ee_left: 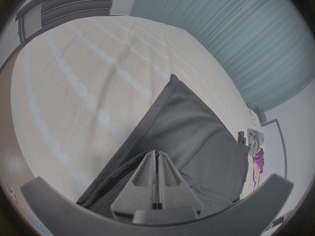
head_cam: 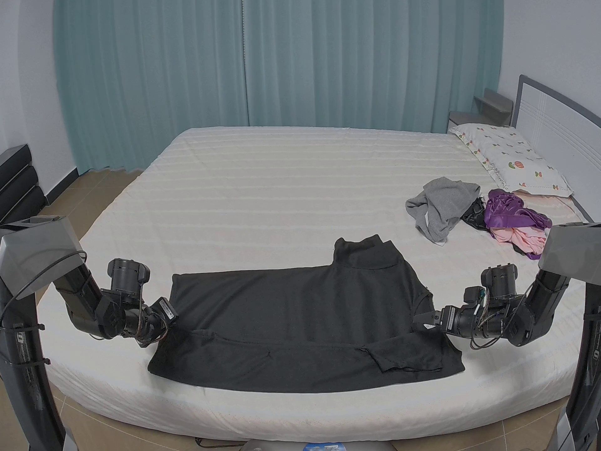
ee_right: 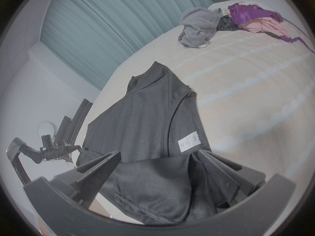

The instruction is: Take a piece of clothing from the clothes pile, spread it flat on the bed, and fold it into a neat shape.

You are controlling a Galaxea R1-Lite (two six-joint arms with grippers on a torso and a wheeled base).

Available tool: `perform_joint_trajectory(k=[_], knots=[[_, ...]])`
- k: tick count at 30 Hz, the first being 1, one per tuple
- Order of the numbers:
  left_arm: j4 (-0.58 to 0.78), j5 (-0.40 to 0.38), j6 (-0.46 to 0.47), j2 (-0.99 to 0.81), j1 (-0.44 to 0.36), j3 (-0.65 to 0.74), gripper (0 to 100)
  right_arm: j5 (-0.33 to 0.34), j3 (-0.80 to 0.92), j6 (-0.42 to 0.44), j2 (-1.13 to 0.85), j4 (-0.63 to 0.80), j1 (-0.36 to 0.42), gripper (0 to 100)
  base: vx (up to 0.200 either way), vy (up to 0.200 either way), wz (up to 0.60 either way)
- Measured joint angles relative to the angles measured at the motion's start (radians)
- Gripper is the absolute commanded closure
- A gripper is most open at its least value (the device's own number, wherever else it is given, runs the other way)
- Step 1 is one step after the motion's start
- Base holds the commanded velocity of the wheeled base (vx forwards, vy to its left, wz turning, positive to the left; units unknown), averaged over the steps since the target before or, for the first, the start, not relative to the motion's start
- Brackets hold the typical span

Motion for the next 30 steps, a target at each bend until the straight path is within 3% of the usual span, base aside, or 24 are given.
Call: perform_joint_trajectory(k=[10,11,30], knots=[[0.0,0.0,0.0,0.0,-0.001,0.003,100,0.064,0.027,-0.088,0.037,-0.032,-0.013,0,0.0,0.0,0.0],[0.0,0.0,0.0,0.0,-0.001,0.003,100,0.064,0.029,-0.095,0.039,-0.033,-0.015,100,0.0,0.0,0.0],[0.01,0.0,0.0,-0.009,-0.001,0.008,100,0.068,0.035,-0.091,0.047,-0.036,-0.054,100,0.0,0.0,0.0]])
